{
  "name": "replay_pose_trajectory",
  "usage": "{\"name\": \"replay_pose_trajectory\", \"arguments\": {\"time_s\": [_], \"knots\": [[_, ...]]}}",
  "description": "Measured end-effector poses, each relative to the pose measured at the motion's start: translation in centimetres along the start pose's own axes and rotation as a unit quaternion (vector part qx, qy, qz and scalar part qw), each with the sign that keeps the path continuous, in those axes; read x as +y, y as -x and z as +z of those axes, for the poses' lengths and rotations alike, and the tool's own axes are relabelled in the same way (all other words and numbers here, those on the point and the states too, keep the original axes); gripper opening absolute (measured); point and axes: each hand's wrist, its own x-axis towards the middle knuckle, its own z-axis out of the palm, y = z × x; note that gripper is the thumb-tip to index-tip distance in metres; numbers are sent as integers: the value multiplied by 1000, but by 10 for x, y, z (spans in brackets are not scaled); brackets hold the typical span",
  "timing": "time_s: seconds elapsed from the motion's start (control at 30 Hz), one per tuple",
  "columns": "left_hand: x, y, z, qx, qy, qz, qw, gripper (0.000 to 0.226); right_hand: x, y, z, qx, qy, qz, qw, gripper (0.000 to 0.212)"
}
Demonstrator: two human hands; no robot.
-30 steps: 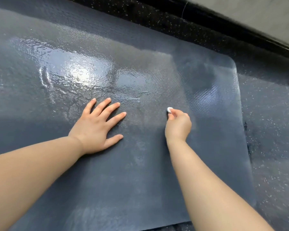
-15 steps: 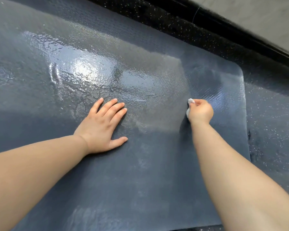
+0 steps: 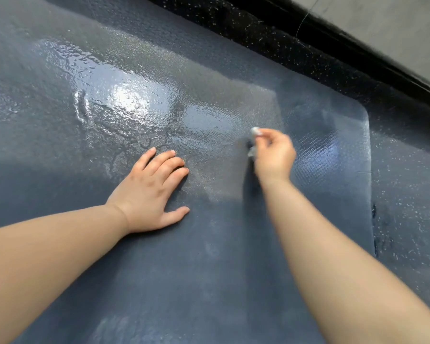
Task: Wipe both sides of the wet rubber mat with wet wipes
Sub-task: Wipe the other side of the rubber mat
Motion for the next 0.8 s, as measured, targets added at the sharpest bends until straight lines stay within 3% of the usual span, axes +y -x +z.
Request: {"name": "replay_pose_trajectory", "arguments": {"time_s": [0.13, 0.23, 0.4, 0.53, 0.63, 0.73, 0.8], "knots": [[1, -2, -1, -3, -2, 0, 1000, 76, 20, -44, -8, 48, 59, 105, 992, 23], [1, -2, 0, -5, -4, 2, 1000, 75, 4, -22, 21, 45, 88, 68, 993, 23], [1, -2, -1, 8, 6, 6, 1000, 72, -27, 47, 56, -71, 56, -114, 989, 17], [2, -11, -8, 36, 29, -19, 999, 63, -26, 41, 37, -206, -36, -117, 971, 10], [5, -36, -13, 58, 18, -63, 996, 59, -5, -7, 7, -100, -75, -28, 992, 10], [12, -67, -14, 4, -9, -123, 992, 71, 25, -54, -23, 11, 28, 36, 999, 19], [12, -76, -4, -10, -51, -158, 986, 79, 41, -73, -31, 23, 55, 78, 995, 22]]}}
